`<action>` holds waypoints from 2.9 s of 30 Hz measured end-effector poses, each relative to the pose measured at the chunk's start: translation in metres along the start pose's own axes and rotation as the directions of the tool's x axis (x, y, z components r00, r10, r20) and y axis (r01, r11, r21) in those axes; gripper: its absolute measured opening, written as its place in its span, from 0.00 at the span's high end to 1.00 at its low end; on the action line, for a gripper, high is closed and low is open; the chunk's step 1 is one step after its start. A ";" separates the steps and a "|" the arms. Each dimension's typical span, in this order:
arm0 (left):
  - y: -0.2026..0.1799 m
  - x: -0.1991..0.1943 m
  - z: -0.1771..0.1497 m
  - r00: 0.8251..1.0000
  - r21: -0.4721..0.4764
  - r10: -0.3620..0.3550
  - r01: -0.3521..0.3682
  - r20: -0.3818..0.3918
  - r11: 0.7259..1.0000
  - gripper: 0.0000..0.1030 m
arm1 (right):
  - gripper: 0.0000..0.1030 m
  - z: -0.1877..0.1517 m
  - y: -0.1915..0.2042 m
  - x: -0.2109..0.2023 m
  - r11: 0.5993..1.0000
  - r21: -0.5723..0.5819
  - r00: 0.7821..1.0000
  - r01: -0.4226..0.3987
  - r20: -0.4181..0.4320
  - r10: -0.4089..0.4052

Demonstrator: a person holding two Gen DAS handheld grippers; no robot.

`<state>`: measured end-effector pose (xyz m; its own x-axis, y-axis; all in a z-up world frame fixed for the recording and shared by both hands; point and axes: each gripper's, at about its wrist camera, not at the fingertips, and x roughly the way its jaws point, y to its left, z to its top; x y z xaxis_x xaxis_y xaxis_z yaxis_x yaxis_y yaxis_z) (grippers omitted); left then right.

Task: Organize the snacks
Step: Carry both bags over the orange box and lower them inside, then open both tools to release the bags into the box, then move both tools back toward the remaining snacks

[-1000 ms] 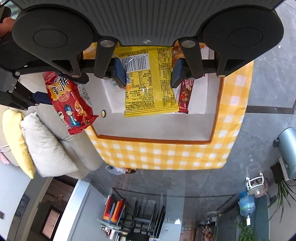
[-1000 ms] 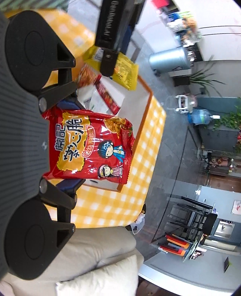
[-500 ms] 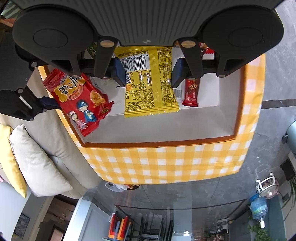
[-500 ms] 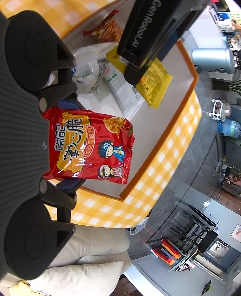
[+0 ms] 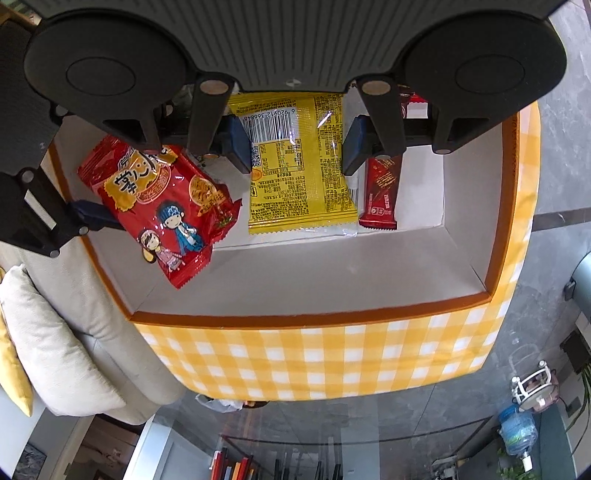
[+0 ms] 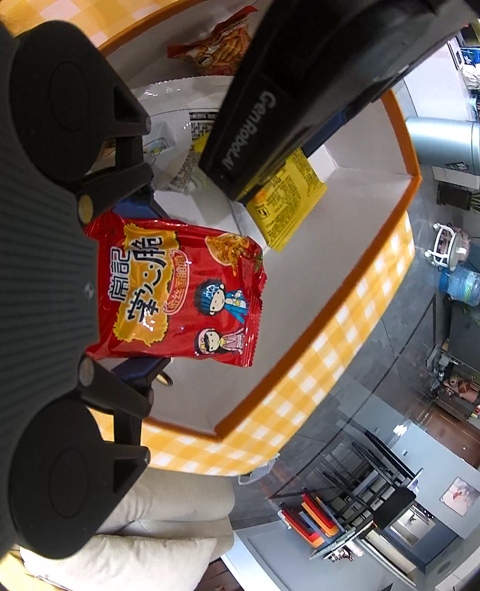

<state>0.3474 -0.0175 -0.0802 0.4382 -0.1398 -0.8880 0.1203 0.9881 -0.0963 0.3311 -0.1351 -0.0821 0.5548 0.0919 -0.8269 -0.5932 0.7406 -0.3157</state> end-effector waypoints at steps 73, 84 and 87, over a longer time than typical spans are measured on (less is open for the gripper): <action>-0.027 -0.124 -0.218 0.992 -0.046 -0.001 0.007 0.124 0.999 0.24 | 0.12 -0.190 0.078 -0.162 0.804 0.595 0.999 -0.020 0.036 -0.002; -0.029 -0.107 -0.222 0.994 -0.070 -0.048 0.054 0.094 0.996 0.41 | 0.30 -0.199 0.082 -0.143 0.808 0.589 0.999 -0.029 0.030 0.014; -0.029 -0.101 -0.219 0.993 -0.086 -0.077 0.085 0.089 0.993 0.48 | 0.39 -0.200 0.079 -0.140 0.806 0.591 0.999 -0.039 0.047 0.014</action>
<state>0.1042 -0.0178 -0.0866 0.5047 -0.2208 -0.8346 0.0801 0.9746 -0.2093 0.0898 -0.2224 -0.0846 0.5735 0.1330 -0.8083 -0.1543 0.9866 0.0529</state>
